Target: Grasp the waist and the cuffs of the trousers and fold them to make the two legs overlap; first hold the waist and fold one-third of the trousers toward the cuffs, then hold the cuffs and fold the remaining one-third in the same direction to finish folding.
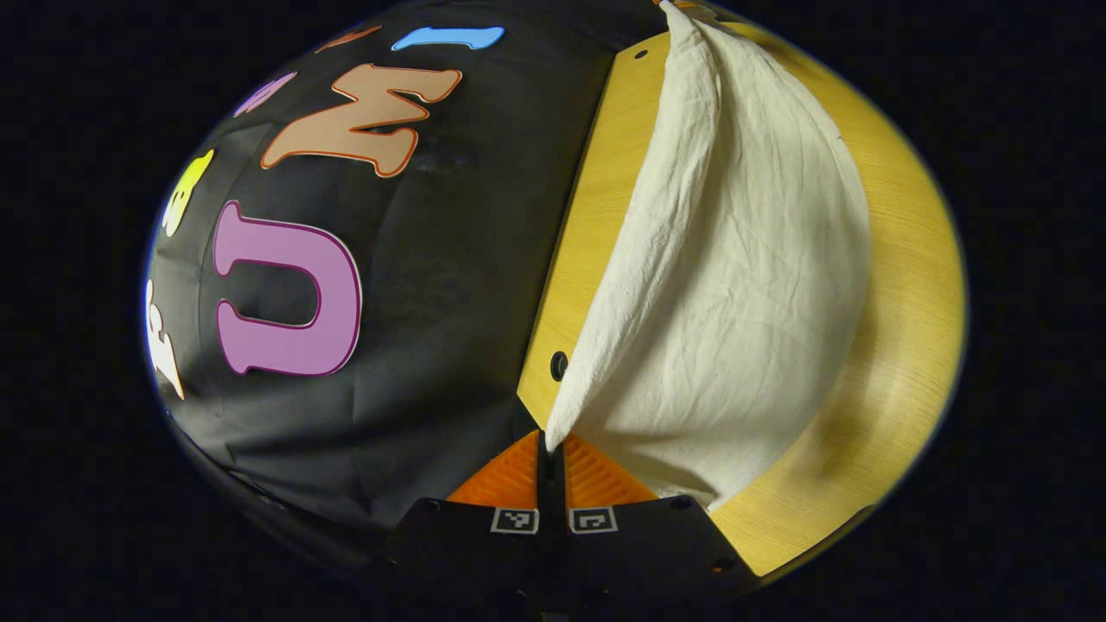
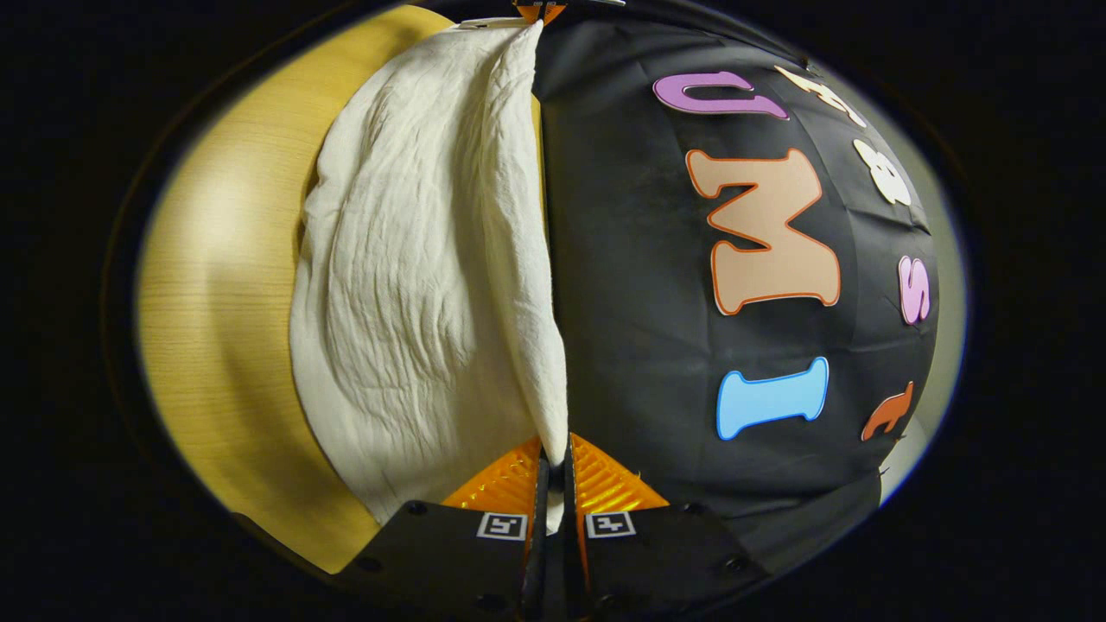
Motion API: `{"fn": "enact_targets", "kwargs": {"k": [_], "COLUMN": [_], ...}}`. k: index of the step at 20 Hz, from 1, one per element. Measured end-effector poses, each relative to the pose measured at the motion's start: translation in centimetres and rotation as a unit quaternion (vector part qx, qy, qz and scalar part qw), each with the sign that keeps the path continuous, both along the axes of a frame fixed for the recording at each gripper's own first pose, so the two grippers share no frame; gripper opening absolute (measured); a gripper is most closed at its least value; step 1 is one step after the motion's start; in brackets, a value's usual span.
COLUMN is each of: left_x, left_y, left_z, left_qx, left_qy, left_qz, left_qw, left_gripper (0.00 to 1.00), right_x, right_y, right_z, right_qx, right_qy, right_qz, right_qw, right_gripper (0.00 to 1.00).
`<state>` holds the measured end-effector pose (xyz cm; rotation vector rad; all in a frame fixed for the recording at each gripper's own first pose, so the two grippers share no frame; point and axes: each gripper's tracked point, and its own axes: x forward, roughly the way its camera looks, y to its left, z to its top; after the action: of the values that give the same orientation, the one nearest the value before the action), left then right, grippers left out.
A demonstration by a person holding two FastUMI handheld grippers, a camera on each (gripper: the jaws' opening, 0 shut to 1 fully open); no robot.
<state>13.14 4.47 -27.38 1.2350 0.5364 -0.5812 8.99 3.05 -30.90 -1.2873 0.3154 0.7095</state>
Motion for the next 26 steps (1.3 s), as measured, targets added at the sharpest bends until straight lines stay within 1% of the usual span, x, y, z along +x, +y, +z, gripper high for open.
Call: {"fn": "enact_targets", "kwargs": {"k": [1,2,3,4,6,8,10,11,14,15,17,18,19,20,22,23,24,25,26], "left_x": [0.8,1.5,2.4,3.2,4.9,5.9,6.9,7.3,7.7,7.5,6.7,6.4,6.1,5.8,4.7,4.1,3.4,2.6,1.6], "left_y": [-0.3,-0.7,-1.0,-1.2,-1.8,-2.5,-3.3,-3.6,-4.7,-5.0,-5.5,-5.7,-5.9,-5.9,-6.4,-6.9,-7.5,-8.1,-9.0], "left_z": [-0.3,-0.7,-1.2,-1.9,-3.5,-5.7,-7.7,-8.8,-11.4,-11.8,-11.7,-11.3,-10.6,-9.7,-7.6,-6.7,-5.7,-4.7,-3.8], "left_qx": [-0.003,-0.007,-0.009,-0.01,-0.021,-0.03,-0.034,-0.034,-0.042,-0.052,-0.087,-0.104,-0.118,-0.131,-0.169,-0.191,-0.211,-0.234,-0.265], "left_qy": [-0.001,-0.001,0.001,0.003,0.012,0.026,0.032,0.035,0.04,0.045,0.054,0.054,0.049,0.042,0.025,0.021,0.017,0.015,0.017], "left_qz": [-0.004,-0.008,-0.011,-0.011,-0.004,0.005,0.008,0.007,0.011,0.016,0.034,0.042,0.053,0.064,0.089,0.101,0.113,0.126,0.14], "left_qw": [1.0,1.0,1.0,1.0,1.0,0.999,0.999,0.999,0.998,0.998,0.994,0.992,0.99,0.988,0.981,0.976,0.971,0.964,0.954], "left_gripper": [0.0,0.0,0.0,0.0,0.0,0.0,0.0,0.0,0.0,0.0,0.0,0.28,0.57,0.85,0.96,0.96,0.96,0.95,0.95], "right_x": [0.6,1.4,2.2,2.9,3.2,3.8,5.0,5.2,5.3,5.1,4.8,5.0,4.9,4.7,3.9,3.5,3.0,2.5,1.9], "right_y": [0.1,0.4,0.8,1.3,1.4,2.3,2.6,3.0,3.6,3.7,4.1,4.4,4.2,4.2,3.3,2.6,1.9,0.8,-0.2], "right_z": [-0.4,-0.9,-1.7,-2.5,-4.3,-6.5,-8.5,-9.6,-12.7,-12.9,-12.2,-10.9,-10.4,-9.5,-7.7,-7.1,-6.8,-6.7,-6.3], "right_qx": [-0.002,-0.004,-0.004,-0.002,0.005,0.002,-0.001,0.001,0.008,0.011,0.057,0.088,0.115,0.145,0.202,0.231,0.257,0.277,0.297], "right_qy": [0.002,0.004,0.008,0.012,0.028,0.042,0.049,0.054,0.081,0.087,0.094,0.089,0.084,0.081,0.085,0.09,0.097,0.101,0.108], "right_qz": [-0.002,-0.003,-0.006,-0.009,-0.022,-0.032,-0.038,-0.042,-0.072,-0.085,-0.118,-0.139,-0.162,-0.184,-0.235,-0.263,-0.291,-0.321,-0.35], "right_qw": [1.0,1.0,1.0,1.0,0.999,0.999,0.998,0.998,0.994,0.992,0.987,0.982,0.976,0.969,0.947,0.932,0.916,0.9,0.882], "right_gripper": [0.11,0.08,0.11,0.11,0.11,0.12,0.08,0.11,0.12,0.13,0.71,1.0,0.97,0.98,0.98,1.0,0.98,0.98,0.98]}}
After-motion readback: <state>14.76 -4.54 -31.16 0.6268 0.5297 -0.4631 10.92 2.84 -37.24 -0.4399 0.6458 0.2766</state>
